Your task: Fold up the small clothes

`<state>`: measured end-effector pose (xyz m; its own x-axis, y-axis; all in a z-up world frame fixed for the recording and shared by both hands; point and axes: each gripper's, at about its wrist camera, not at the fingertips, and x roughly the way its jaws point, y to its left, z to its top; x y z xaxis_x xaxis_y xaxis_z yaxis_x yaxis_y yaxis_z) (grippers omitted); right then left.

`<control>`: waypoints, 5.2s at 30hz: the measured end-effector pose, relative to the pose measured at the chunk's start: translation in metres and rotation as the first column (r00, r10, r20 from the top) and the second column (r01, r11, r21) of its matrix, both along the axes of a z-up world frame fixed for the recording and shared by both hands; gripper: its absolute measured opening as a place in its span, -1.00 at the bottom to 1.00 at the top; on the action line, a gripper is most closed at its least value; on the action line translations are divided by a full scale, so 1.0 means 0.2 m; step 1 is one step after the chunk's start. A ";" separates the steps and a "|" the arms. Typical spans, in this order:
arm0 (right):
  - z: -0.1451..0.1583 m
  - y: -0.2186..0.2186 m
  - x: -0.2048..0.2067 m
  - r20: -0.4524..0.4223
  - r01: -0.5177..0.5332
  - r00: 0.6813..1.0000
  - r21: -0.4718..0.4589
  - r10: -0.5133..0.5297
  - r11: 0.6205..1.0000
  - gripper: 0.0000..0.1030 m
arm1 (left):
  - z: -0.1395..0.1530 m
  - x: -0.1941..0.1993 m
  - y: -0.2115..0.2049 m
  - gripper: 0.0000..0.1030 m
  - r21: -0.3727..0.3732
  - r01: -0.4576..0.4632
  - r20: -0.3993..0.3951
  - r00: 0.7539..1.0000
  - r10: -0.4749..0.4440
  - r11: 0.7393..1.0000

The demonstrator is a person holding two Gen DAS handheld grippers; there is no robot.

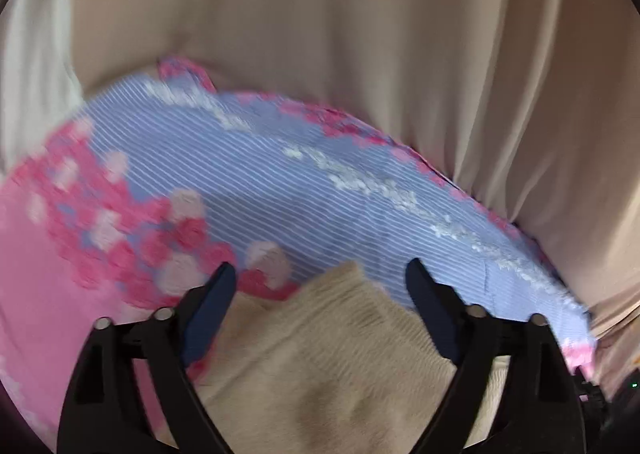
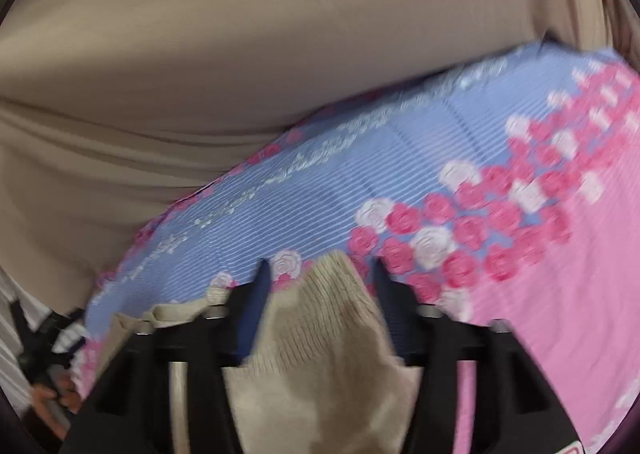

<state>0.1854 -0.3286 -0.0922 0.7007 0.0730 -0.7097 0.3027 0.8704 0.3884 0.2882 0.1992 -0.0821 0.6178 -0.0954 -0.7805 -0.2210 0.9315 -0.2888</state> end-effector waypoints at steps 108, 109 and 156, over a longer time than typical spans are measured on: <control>-0.10 -0.31 -0.70 -0.242 -0.143 0.960 0.019 0.143 0.990 -0.90 | -0.28 -1.01 -0.44 -0.69 -0.142 -0.027 -0.208 0.978 -0.003 0.989; -0.07 -0.29 -0.71 -0.219 -0.152 0.964 0.030 0.155 0.988 -0.81 | -0.27 -1.04 -0.38 -0.72 -0.131 -0.054 -0.214 0.977 0.025 0.990; 0.10 -0.55 -1.21 -0.196 -0.053 0.978 0.086 0.070 0.995 -0.45 | -0.02 -1.36 -2.23 -0.69 -0.240 0.729 -0.101 0.638 -0.763 0.641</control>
